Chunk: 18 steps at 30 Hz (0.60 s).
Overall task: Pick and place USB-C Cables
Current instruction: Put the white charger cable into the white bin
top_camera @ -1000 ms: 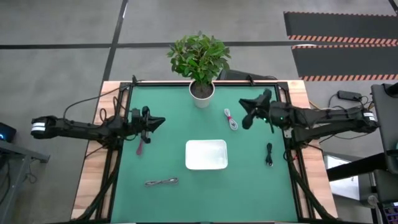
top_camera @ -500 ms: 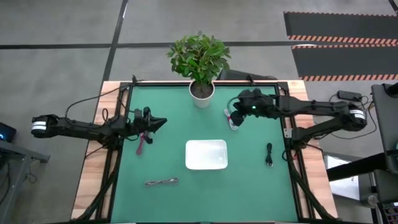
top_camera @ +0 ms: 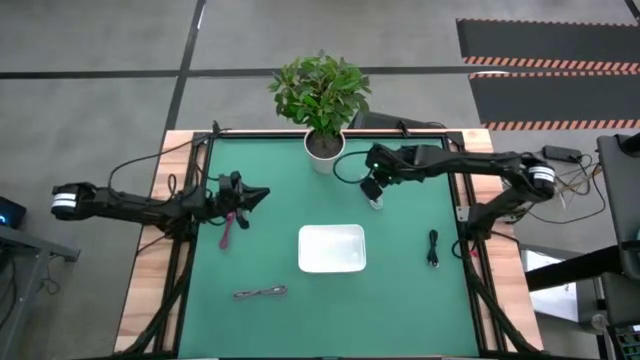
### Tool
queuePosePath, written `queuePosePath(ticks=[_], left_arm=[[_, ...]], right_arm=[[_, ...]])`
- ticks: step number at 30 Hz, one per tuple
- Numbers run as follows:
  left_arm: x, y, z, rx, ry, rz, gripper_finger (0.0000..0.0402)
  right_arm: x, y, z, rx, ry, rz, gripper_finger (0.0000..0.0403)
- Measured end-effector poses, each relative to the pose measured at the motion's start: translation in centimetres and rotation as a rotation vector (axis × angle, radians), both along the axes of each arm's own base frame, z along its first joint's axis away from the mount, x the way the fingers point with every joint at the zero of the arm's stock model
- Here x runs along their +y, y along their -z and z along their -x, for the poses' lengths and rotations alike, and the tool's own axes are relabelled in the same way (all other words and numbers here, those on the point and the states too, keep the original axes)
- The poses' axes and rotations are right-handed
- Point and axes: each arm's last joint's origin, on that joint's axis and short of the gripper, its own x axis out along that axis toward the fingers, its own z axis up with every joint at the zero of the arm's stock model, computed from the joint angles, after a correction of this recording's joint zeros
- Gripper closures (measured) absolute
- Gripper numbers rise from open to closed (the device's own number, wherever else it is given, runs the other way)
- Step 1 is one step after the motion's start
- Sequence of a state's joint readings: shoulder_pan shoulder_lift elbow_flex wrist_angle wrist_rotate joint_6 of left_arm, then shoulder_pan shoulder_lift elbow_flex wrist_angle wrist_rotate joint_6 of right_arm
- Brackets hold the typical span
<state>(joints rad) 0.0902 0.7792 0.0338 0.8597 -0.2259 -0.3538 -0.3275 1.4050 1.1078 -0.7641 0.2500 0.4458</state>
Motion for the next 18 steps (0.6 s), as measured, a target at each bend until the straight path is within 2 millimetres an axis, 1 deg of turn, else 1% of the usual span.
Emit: queuePosePath(ticks=[3,6,12,18], left_arm=[[0.0,0.2,-0.1,0.016,0.000,0.001,0.0402],[0.0,0.4,-0.2,0.032,0.000,0.003,0.0402],[0.0,0.7,-0.4,0.054,0.000,0.005,0.0402],[0.0,0.8,-0.4,0.062,0.000,0.006,0.0402]], right_arm=[[-0.8,0.5,-0.4,0.018,0.021,-0.009,0.0367],[-1.3,0.7,-0.8,0.024,0.042,-0.012,0.0349],[-1.8,1.1,-1.2,0.031,0.057,-0.016,0.0289],[-1.7,0.8,-1.1,0.006,0.101,-0.026,0.0229]])
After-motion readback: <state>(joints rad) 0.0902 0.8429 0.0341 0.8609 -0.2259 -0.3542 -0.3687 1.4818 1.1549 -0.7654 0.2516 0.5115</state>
